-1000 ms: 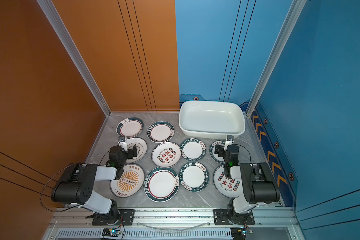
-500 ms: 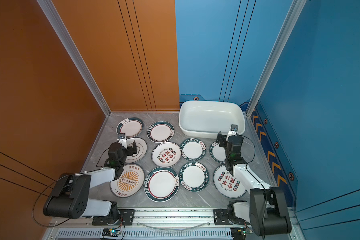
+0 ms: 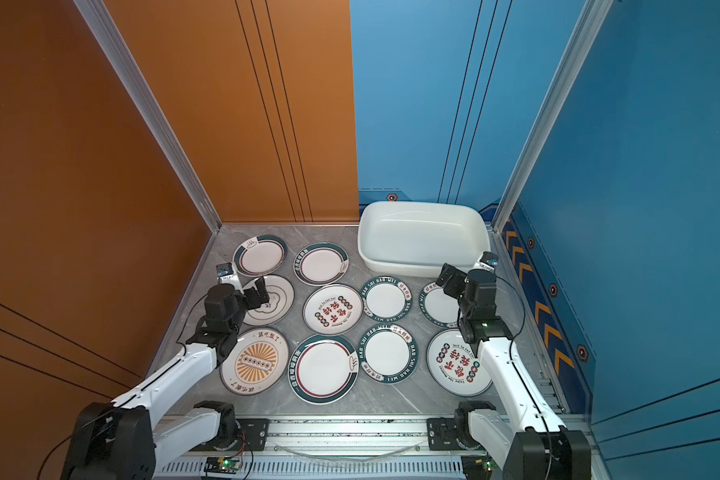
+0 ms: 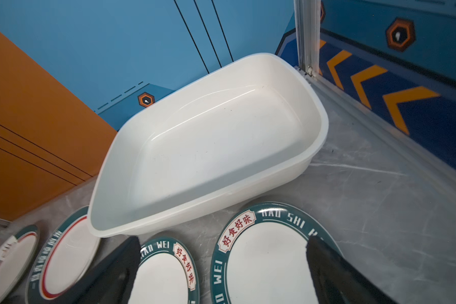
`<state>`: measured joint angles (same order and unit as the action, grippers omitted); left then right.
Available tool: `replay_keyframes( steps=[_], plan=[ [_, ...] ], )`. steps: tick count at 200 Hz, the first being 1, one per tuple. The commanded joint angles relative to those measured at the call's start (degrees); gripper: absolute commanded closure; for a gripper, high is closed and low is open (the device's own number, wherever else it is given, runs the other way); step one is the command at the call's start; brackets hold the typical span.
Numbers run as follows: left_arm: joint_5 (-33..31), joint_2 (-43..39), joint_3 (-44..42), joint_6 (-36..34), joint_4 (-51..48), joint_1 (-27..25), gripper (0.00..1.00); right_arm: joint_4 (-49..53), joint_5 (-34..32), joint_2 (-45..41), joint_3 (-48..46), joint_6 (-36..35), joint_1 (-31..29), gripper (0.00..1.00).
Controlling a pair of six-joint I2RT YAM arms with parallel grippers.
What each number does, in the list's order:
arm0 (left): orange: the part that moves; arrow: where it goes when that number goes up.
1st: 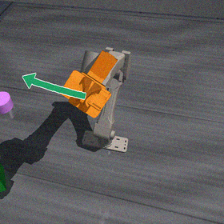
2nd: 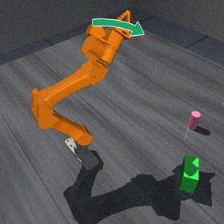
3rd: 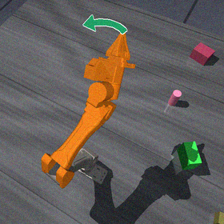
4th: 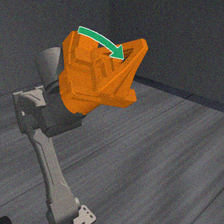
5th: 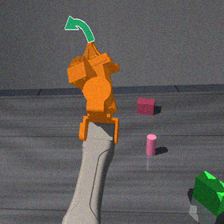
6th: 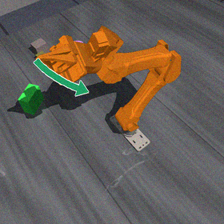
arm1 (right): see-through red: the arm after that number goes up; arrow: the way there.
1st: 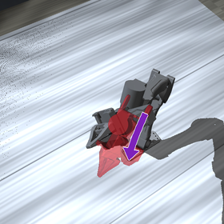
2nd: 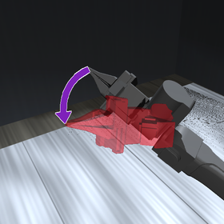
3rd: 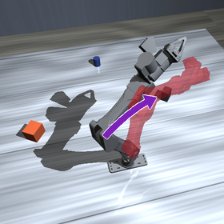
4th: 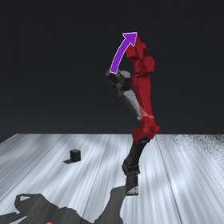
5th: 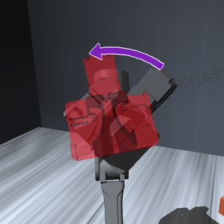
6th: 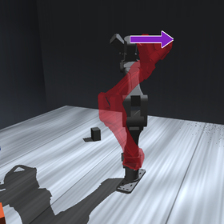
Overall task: Place the plates into the plastic bin on the countertop
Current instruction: 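Move both grippers toward the red-lettered 'Just To Eat Eat' plate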
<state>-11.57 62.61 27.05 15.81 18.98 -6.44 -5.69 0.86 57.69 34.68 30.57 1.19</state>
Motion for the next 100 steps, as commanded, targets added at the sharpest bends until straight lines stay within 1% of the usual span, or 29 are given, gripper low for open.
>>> replay_keyframes(
  steps=[1,20,37,54,73,100],
  plan=[
    [8.9,-0.2,1.8,8.0,-5.7,0.3,0.02,-5.1,11.1,1.1,-2.7,9.6,3.1,0.0],
    [14.1,0.4,1.9,11.1,-6.4,0.3,0.02,6.0,10.3,4.2,2.8,5.2,0.6,0.0],
    [17.4,0.9,1.9,13.1,-7.0,0.2,0.02,12.9,7.1,5.5,6.0,0.5,-3.2,0.0],
    [18.8,1.1,2.2,14.6,-8.4,-0.1,0.02,15.2,4.3,5.3,6.5,-1.7,-6.8,0.0],
    [19.9,1.1,2.6,15.3,-10.5,-0.7,0.02,16.2,1.7,5.3,6.4,-2.5,-9.7,0.01],
    [19.7,0.8,2.9,15.3,-14.1,-2.1,0.0,17.6,1.0,7.4,7.1,-2.4,-12.8,0.01]
  ],
)
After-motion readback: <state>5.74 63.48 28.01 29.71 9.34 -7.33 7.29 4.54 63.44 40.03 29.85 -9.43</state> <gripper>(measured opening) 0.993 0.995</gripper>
